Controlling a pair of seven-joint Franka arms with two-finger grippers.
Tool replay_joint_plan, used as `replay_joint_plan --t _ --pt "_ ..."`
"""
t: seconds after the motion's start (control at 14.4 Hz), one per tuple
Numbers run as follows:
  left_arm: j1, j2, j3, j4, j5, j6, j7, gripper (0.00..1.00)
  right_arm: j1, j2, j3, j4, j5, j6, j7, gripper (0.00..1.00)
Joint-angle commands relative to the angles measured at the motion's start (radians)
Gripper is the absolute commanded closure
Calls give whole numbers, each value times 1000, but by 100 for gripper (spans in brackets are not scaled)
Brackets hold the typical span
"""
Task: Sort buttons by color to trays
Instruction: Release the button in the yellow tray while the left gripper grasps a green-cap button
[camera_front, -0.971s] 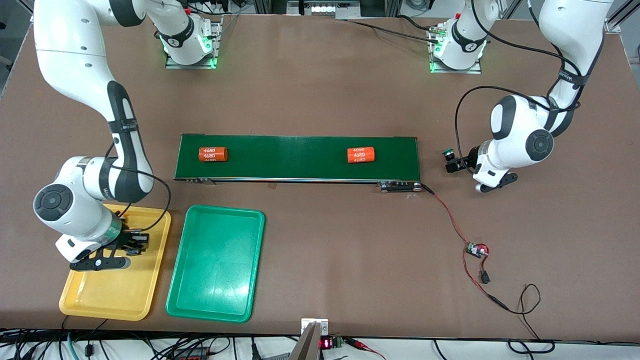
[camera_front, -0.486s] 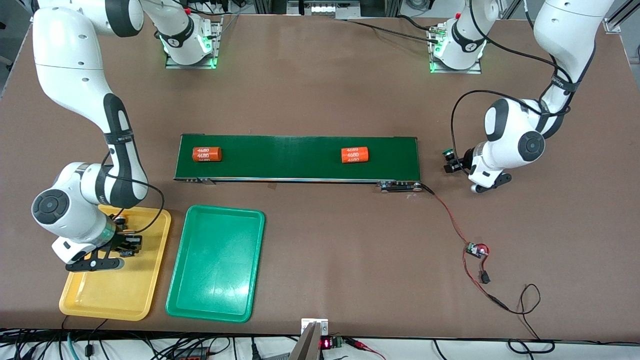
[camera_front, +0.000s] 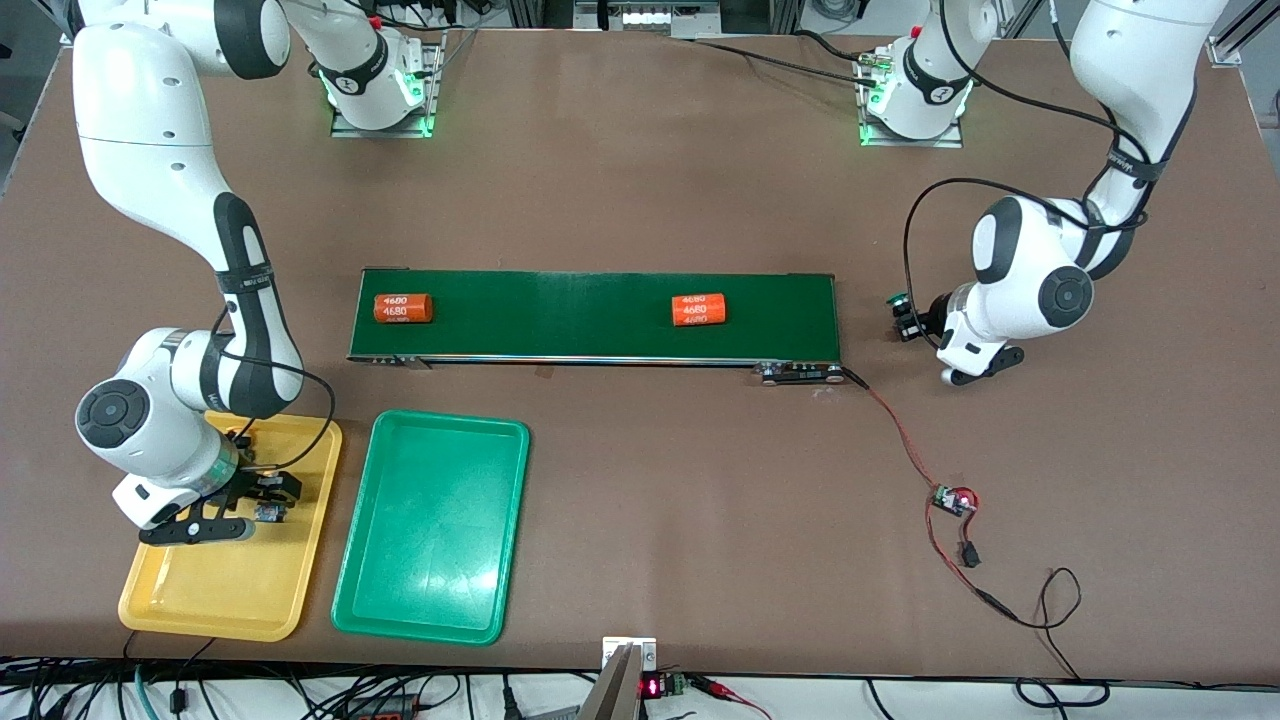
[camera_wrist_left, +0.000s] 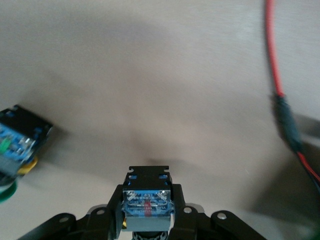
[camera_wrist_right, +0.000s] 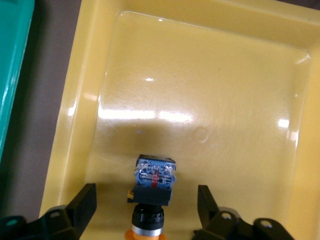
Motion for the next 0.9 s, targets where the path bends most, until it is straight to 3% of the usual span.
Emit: replay_joint_plan --t 0.0,0.35,0.83 --pt "-14 -51 -41 92 -15 -148 29 80 8 -38 10 -1 20 -31 -17 0" --pt "-57 -25 -144 164 -9 -164 36 80 22 -218 10 -11 19 -287 18 0" --pt "-152 50 -194 175 0 21 -7 77 19 -424 10 -9 23 -551 17 0"
